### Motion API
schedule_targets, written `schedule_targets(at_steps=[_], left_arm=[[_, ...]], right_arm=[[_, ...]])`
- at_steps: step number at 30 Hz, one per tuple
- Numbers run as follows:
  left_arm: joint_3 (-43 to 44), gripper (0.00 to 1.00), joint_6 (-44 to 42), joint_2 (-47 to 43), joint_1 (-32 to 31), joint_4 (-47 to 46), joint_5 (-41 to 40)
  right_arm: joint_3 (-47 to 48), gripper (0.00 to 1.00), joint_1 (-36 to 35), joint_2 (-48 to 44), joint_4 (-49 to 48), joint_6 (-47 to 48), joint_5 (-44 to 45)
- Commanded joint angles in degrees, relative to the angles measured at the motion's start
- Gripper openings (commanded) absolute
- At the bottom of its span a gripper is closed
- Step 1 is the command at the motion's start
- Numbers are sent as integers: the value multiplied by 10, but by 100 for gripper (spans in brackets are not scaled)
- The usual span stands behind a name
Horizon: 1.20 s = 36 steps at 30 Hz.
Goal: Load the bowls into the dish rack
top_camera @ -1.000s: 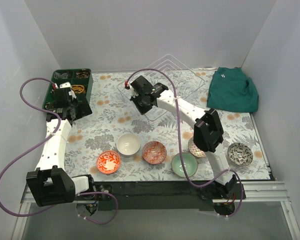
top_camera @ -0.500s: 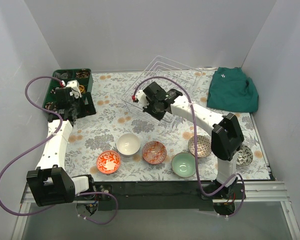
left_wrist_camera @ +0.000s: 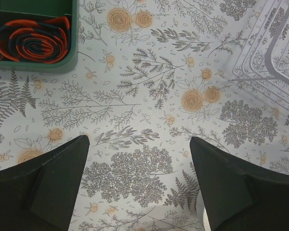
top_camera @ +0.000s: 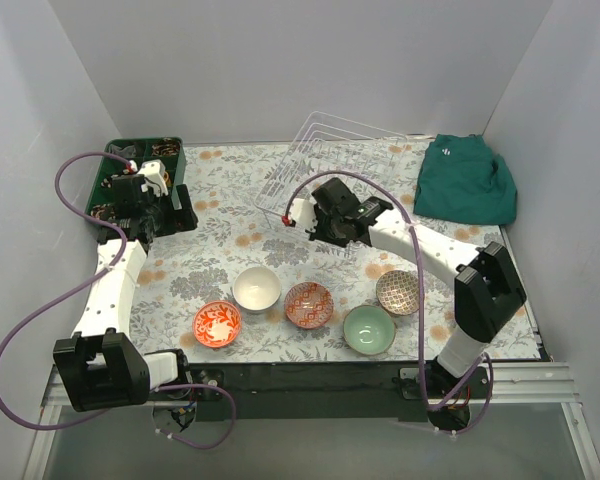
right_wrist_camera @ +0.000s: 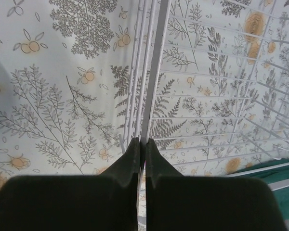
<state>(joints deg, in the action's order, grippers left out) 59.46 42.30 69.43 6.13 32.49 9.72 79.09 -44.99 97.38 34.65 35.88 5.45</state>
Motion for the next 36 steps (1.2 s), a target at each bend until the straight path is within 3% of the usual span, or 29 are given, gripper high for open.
schedule_targets(at_steps=[1, 17, 28, 33, 36], left_arm=[[0, 86, 8, 1, -2, -6, 18], [-9, 85, 22, 11, -6, -4, 23], [-21, 85, 23, 11, -9, -5, 26], [-30, 85, 28, 13, -9, -9, 26], [-29, 85, 30, 16, -9, -9, 29]], right_arm=[[-75, 1, -55, -103, 116, 83, -110], [-313, 1, -56, -265, -32, 306, -75], [-435, 1, -35, -273, -179, 300, -26], [-536, 1, -26, -308, -309, 374, -6], [-571, 1, -26, -323, -331, 391, -1]])
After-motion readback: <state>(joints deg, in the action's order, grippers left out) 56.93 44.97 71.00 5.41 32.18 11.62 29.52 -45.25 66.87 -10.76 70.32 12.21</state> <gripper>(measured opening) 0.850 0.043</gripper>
